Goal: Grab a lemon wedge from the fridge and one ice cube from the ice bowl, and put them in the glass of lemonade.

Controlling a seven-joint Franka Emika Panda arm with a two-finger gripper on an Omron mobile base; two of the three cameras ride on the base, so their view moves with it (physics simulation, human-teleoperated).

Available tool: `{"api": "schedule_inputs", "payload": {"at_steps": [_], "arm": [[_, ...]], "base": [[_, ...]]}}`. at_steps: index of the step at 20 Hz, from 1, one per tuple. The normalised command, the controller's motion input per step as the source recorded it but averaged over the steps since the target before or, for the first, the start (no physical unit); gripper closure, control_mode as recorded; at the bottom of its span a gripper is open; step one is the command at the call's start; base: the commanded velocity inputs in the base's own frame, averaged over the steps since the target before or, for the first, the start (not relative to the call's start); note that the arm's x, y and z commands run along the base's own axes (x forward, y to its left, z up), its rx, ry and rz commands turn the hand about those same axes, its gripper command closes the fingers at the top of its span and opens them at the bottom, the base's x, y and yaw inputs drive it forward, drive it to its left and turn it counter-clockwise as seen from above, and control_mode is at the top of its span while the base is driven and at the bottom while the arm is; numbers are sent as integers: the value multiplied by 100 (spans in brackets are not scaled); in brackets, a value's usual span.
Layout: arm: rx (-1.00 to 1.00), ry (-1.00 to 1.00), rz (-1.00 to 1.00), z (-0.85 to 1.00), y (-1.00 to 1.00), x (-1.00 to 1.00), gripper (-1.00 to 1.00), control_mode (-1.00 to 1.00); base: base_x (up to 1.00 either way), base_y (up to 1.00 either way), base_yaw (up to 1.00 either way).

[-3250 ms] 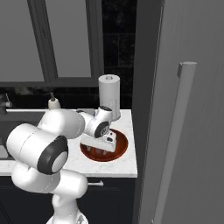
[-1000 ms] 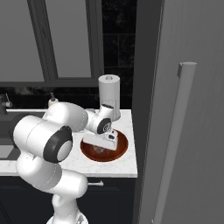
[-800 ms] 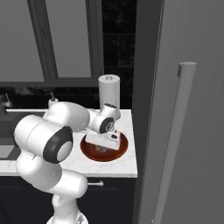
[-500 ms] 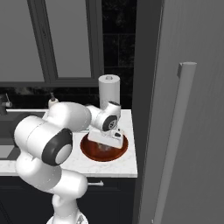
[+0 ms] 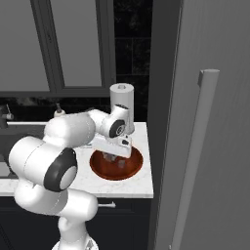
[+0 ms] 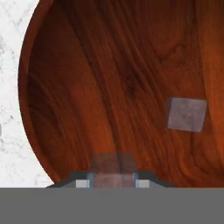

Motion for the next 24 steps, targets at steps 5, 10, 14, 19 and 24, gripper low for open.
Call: {"api": "schedule_inputs", "payload": {"at_steps": [5, 10, 14, 19, 24], "arm": [[0, 6, 20, 87, 40, -7, 100, -100], [-1, 0, 25, 19, 65, -70, 100, -100], [-3, -1, 13, 10, 92, -27, 100, -100], [-7, -1, 0, 29, 100, 0, 100, -100], [0, -11, -3, 2, 92, 21, 100, -100]], "base": [[0, 0, 0], [0, 0, 0], [0, 0, 0], [0, 0, 0], [0, 0, 0]]}}
